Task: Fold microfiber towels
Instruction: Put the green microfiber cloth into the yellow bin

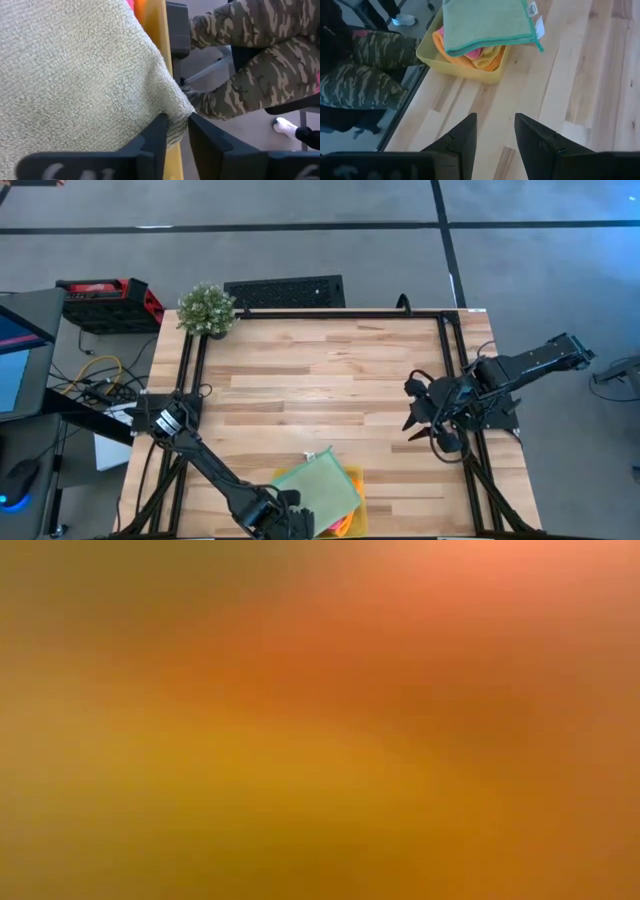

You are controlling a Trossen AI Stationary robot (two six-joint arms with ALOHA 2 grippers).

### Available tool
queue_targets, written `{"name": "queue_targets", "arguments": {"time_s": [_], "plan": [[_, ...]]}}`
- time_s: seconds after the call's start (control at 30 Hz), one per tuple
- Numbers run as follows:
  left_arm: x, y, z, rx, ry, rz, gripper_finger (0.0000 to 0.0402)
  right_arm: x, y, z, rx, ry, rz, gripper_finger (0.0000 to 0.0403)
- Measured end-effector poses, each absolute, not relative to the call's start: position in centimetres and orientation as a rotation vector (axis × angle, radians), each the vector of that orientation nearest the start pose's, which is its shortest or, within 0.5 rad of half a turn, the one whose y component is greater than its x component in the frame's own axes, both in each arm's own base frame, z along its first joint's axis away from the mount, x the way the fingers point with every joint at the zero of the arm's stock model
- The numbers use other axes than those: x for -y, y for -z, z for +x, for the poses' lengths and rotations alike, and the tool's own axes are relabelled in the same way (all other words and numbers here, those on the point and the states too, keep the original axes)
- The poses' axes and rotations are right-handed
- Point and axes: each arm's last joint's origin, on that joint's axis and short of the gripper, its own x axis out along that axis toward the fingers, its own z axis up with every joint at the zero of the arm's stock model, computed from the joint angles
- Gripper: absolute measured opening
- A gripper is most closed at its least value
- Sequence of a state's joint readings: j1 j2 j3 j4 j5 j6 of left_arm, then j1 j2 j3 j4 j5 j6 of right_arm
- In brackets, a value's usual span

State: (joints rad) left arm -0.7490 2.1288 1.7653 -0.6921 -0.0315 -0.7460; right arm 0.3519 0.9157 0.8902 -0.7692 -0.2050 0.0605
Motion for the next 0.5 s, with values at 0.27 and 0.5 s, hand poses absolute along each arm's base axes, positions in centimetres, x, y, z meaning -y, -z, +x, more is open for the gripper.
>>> {"name": "queue_targets", "arguments": {"time_s": [0.27, 0.5], "plan": [[30.6, -21.2, 34.0, -1.246, 0.337, -0.318, 0.0115, -6.4, -30.4, 15.7, -0.767, -0.507, 0.002, 0.0155], [29.1, -22.6, 34.6, -1.244, 0.389, -0.322, 0.0116, -5.7, -31.5, 14.1, -0.683, -0.489, 0.001, 0.0143]]}}
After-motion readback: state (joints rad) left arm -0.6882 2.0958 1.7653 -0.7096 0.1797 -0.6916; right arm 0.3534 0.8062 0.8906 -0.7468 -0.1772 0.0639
